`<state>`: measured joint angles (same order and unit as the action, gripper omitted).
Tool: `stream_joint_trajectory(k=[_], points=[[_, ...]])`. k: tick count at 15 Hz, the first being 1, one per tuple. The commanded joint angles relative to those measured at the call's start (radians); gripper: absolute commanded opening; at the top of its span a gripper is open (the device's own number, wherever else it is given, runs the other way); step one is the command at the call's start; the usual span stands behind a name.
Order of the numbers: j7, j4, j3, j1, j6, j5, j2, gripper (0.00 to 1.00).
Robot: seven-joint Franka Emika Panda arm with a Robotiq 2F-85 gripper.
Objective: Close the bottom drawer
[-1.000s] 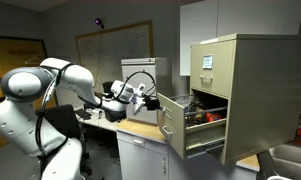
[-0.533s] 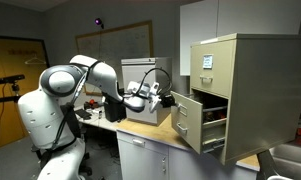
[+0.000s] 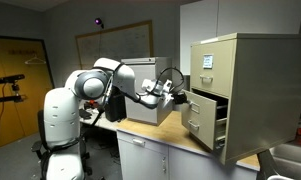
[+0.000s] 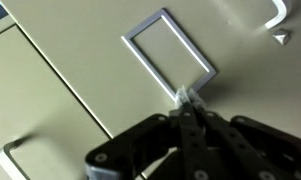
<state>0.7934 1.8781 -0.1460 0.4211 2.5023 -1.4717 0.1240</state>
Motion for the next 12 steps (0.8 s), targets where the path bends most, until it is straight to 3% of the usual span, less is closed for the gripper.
stream_joint_trajectory(k=[1,2,3,4,8,12], points=[[-0.015,-0.233,0.161,-0.098,-0.011,0.081,0.141,0.00],[-0.030,-0.264,0.103,-0.039,-0.022,0.136,0.166,0.00],[-0.047,-0.300,0.114,-0.049,-0.038,0.193,0.190,0.00],[-0.084,-0.335,0.191,-0.118,-0.061,0.284,0.209,0.00],[-0.251,-0.495,0.242,-0.168,-0.239,0.600,0.287,0.00],[-0.314,-0.680,0.312,-0.218,-0.450,0.788,0.366,0.00]])
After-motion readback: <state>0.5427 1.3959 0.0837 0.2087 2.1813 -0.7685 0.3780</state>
